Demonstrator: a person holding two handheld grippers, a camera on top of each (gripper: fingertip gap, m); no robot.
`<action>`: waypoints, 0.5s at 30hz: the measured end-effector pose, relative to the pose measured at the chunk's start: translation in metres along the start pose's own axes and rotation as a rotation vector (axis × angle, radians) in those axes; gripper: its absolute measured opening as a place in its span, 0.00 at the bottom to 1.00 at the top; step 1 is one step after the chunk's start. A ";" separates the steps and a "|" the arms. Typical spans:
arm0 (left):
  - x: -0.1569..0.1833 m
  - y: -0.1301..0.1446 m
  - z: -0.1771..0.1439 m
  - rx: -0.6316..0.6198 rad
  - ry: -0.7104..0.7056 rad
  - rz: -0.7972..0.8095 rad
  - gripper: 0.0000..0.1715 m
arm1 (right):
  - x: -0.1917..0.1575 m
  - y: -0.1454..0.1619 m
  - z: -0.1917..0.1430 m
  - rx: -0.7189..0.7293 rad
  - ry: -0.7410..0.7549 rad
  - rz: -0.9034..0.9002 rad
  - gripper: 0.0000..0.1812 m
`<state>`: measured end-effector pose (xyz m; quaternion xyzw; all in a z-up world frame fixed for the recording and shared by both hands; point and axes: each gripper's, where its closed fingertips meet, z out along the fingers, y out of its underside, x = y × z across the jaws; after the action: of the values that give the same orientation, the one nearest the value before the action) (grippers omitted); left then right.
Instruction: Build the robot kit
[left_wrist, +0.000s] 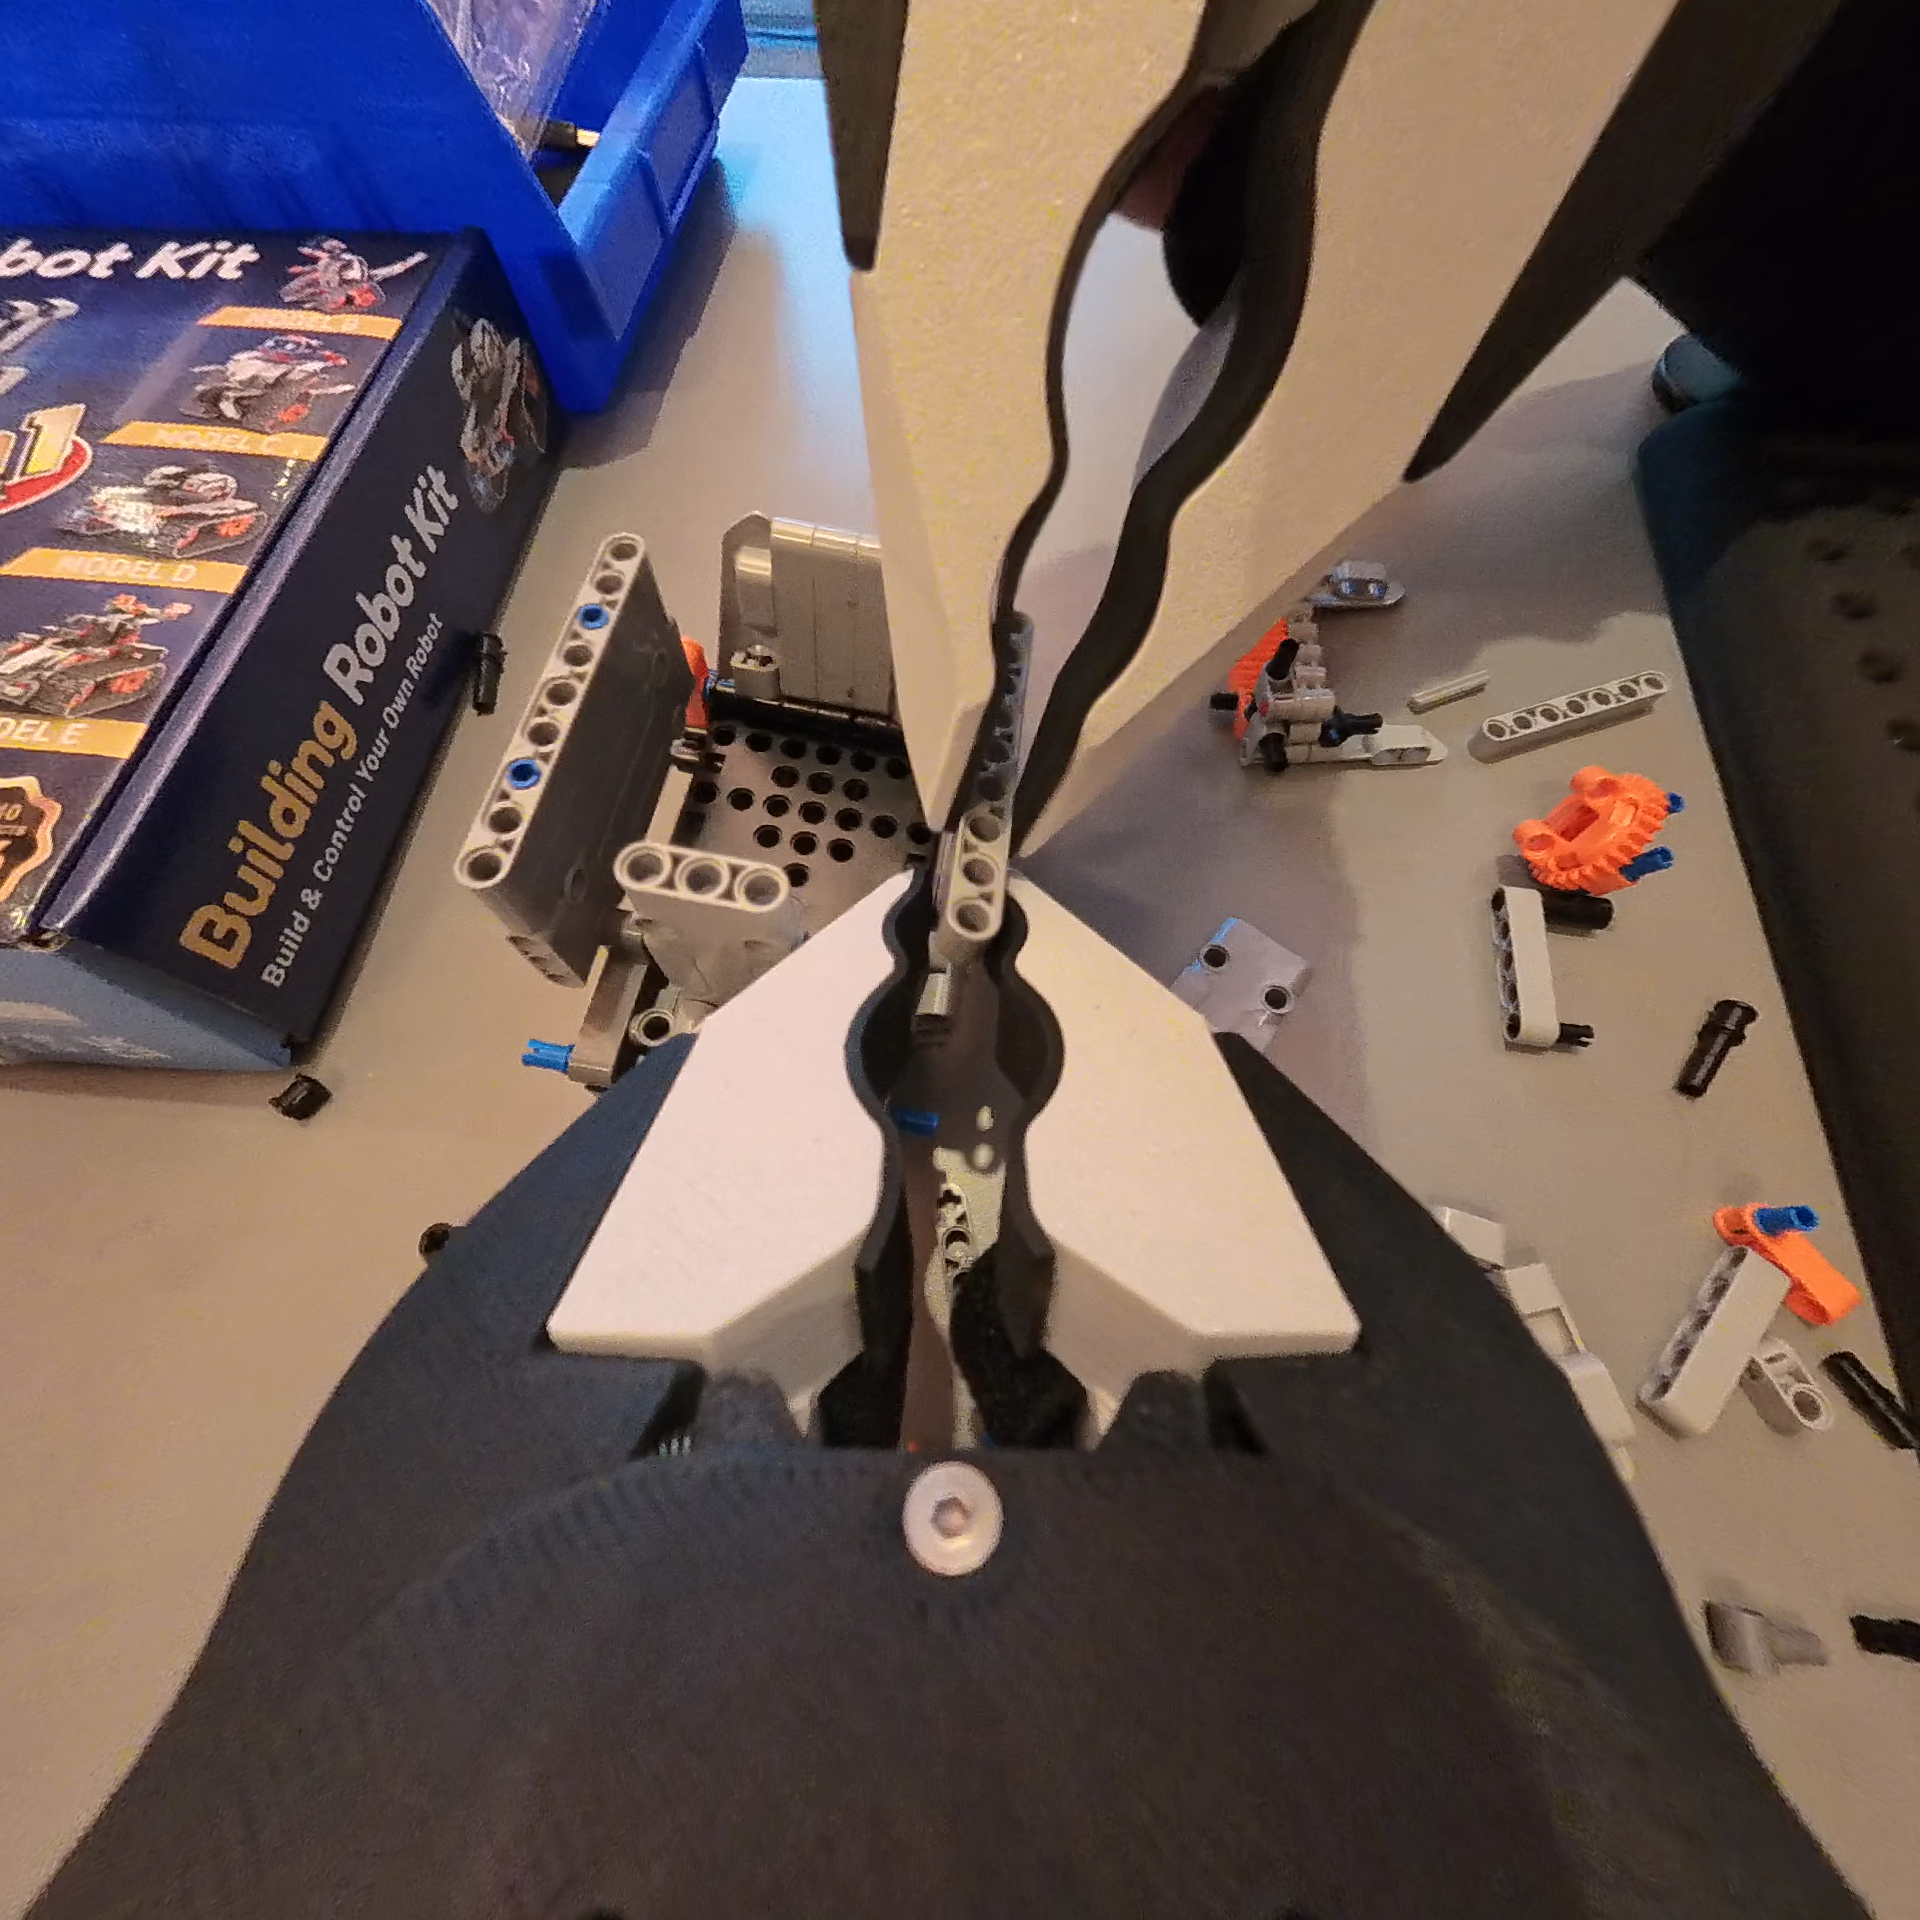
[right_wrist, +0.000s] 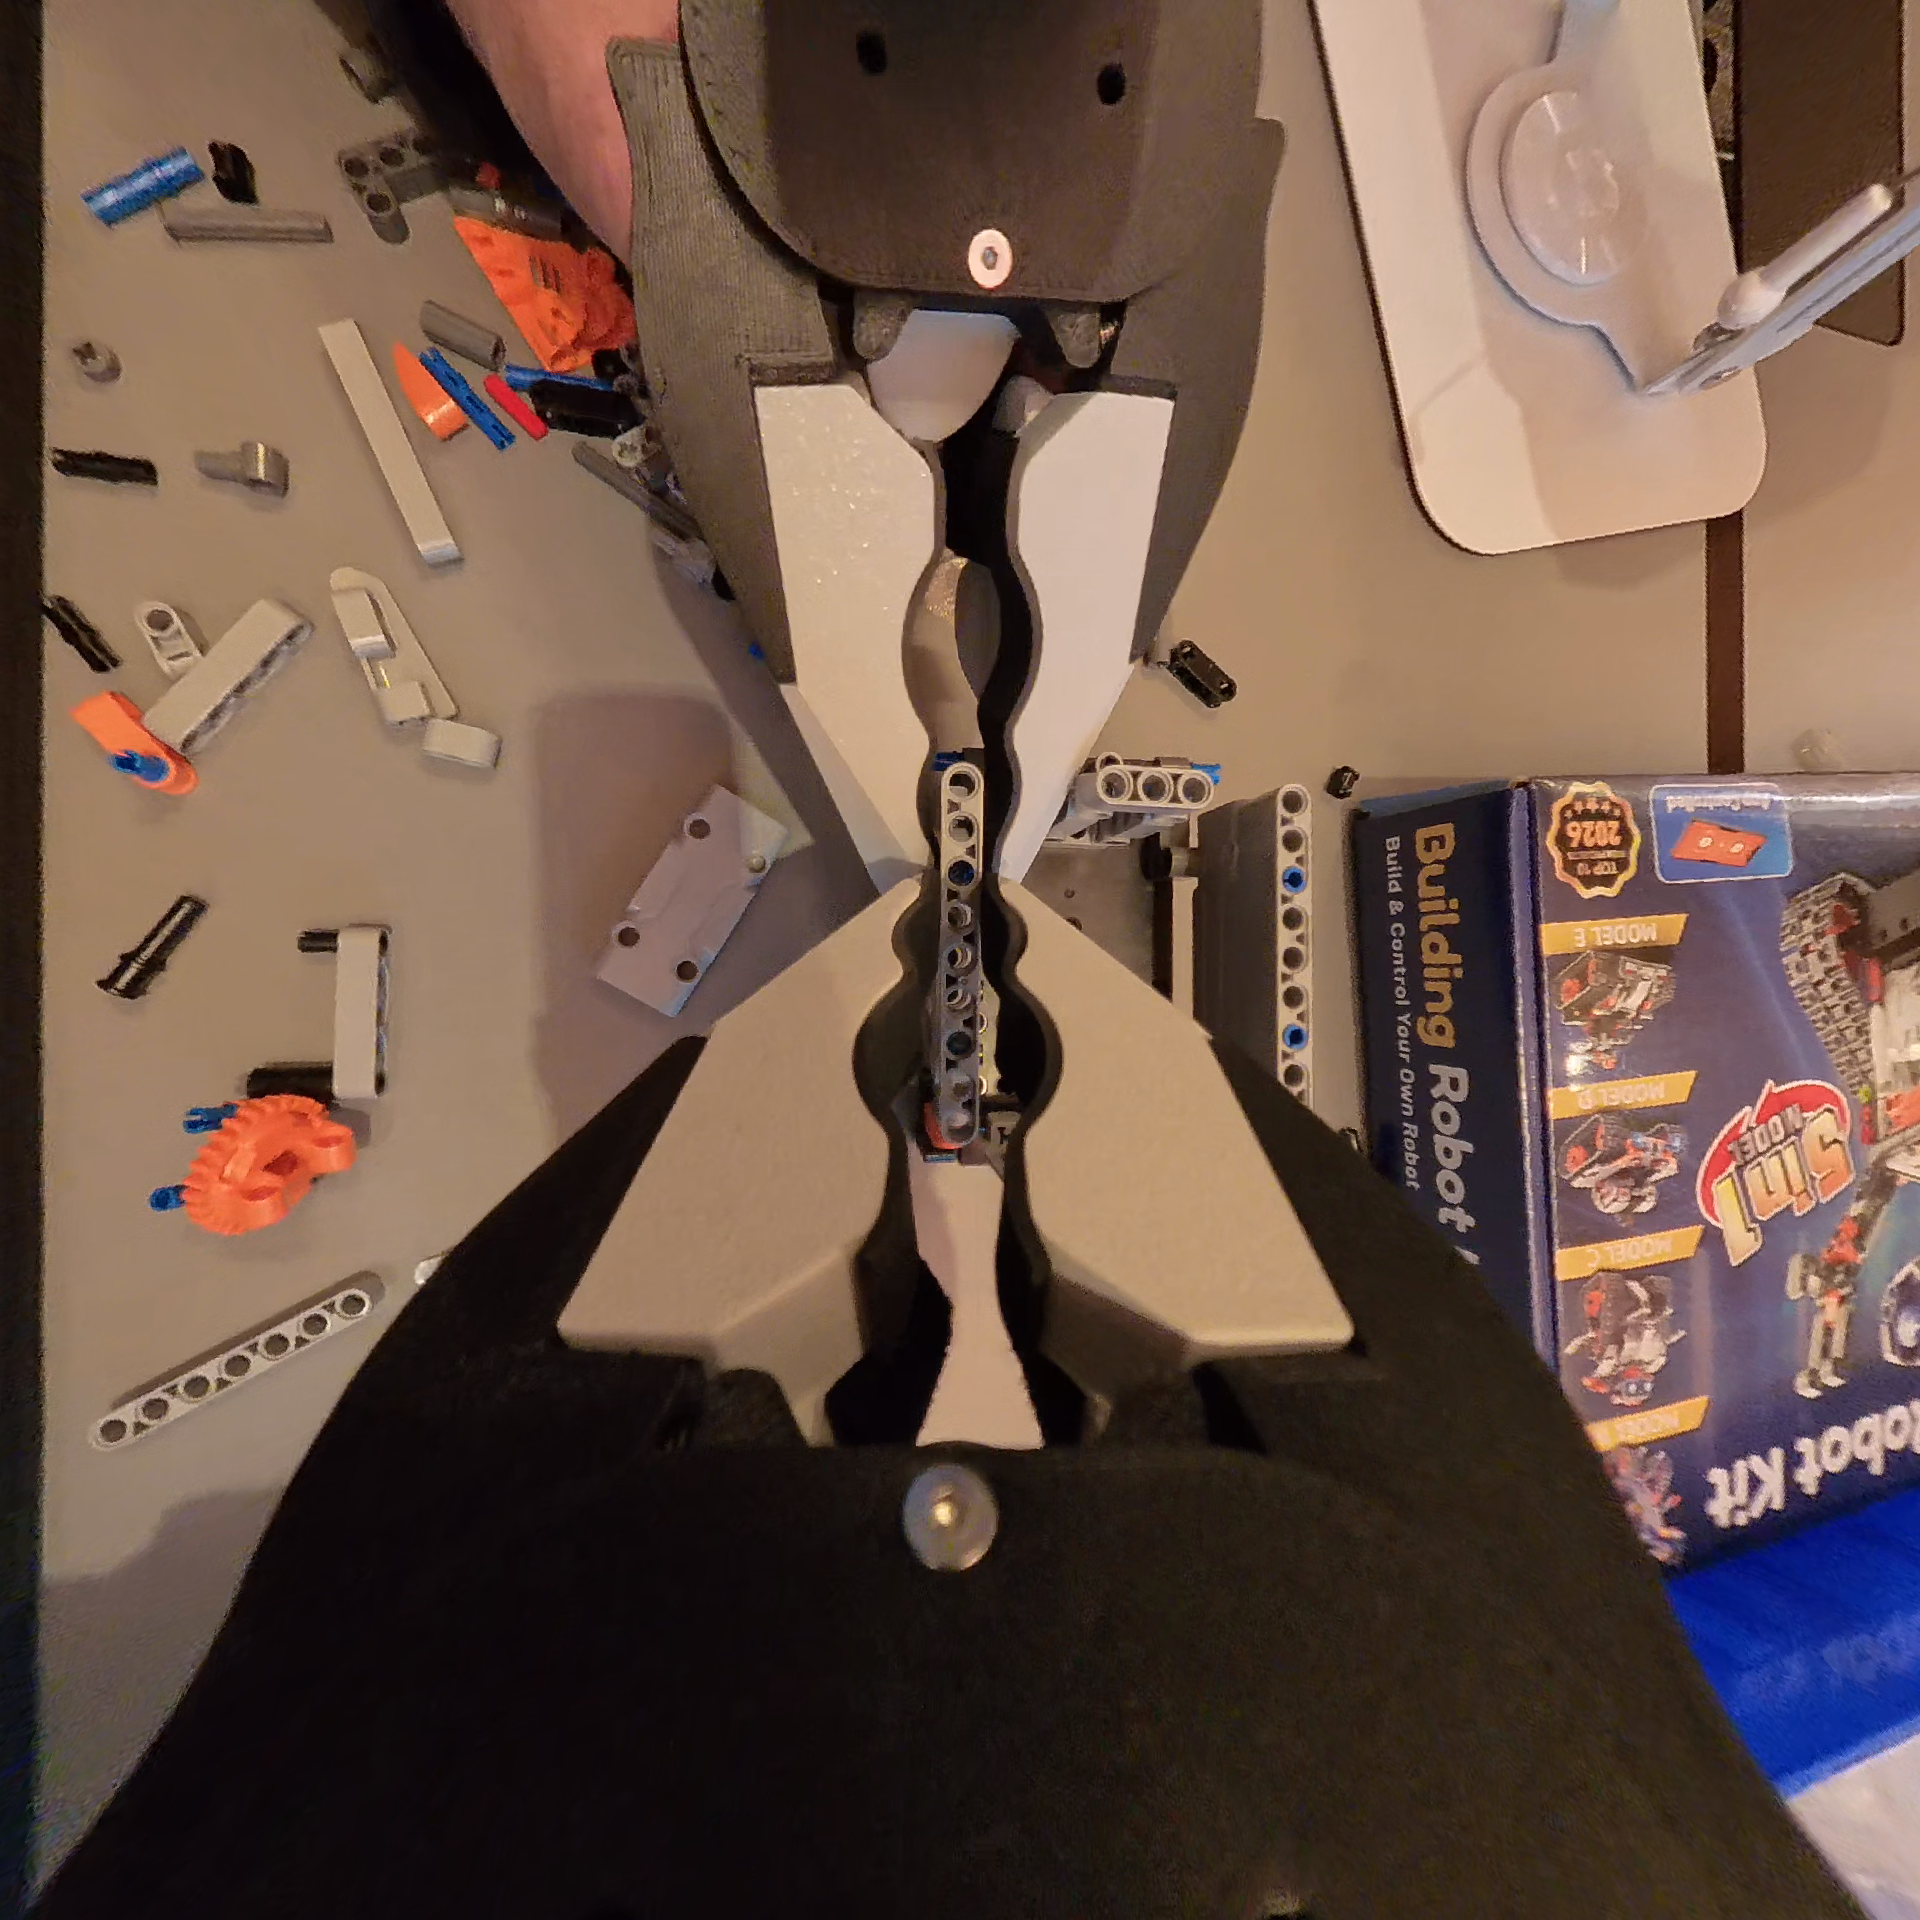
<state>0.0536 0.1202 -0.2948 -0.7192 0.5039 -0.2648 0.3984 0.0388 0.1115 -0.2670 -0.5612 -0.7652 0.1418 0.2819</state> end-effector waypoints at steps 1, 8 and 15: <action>0.000 0.001 0.001 -0.010 -0.008 0.013 0.04 | -0.001 0.000 0.000 -0.017 0.012 -0.025 0.03; 0.001 0.001 0.001 -0.023 -0.013 0.025 0.03 | 0.000 0.002 0.001 -0.088 0.059 -0.050 0.03; 0.000 0.001 0.003 -0.037 -0.016 0.038 0.03 | -0.001 0.005 0.004 -0.141 0.009 -0.026 0.03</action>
<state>0.0554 0.1205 -0.2967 -0.7188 0.5191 -0.2420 0.3941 0.0410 0.1129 -0.2731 -0.5704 -0.7791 0.0816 0.2471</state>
